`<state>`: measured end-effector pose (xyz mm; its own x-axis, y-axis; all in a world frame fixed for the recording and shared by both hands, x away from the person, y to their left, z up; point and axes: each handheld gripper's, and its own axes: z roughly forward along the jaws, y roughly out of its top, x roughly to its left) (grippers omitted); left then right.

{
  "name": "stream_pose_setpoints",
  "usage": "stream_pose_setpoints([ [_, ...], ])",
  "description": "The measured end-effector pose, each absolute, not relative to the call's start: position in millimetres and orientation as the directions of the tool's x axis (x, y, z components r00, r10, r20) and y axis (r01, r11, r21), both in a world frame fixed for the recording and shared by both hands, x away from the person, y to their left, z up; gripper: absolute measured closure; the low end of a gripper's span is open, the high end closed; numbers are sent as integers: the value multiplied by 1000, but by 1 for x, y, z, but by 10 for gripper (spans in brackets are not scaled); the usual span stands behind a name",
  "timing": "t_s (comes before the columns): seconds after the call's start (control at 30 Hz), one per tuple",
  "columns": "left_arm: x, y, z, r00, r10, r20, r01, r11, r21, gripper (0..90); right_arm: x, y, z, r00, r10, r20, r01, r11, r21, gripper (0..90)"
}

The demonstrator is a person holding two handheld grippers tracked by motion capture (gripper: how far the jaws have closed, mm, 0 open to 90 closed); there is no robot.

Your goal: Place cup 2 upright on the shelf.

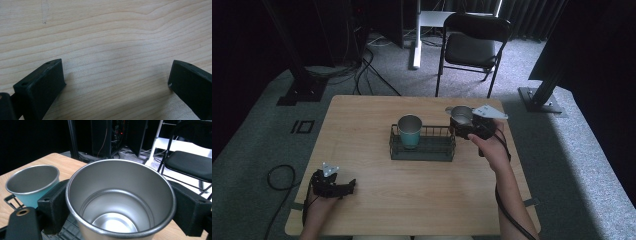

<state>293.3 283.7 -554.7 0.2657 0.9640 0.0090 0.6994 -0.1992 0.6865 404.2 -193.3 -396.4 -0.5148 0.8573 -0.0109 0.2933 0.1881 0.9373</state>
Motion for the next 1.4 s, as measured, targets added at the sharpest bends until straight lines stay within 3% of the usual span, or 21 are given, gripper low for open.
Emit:
stream_pose_setpoints([
  [0.73,293,284,-555,268,963,10,699,-201,686,11,409,-144,-407,-586,810,5,294,207,933,134],
  [1.4,293,284,-555,265,964,9,699,-199,687,12,418,-125,-441,-575,818,-12,331,246,911,134],
])
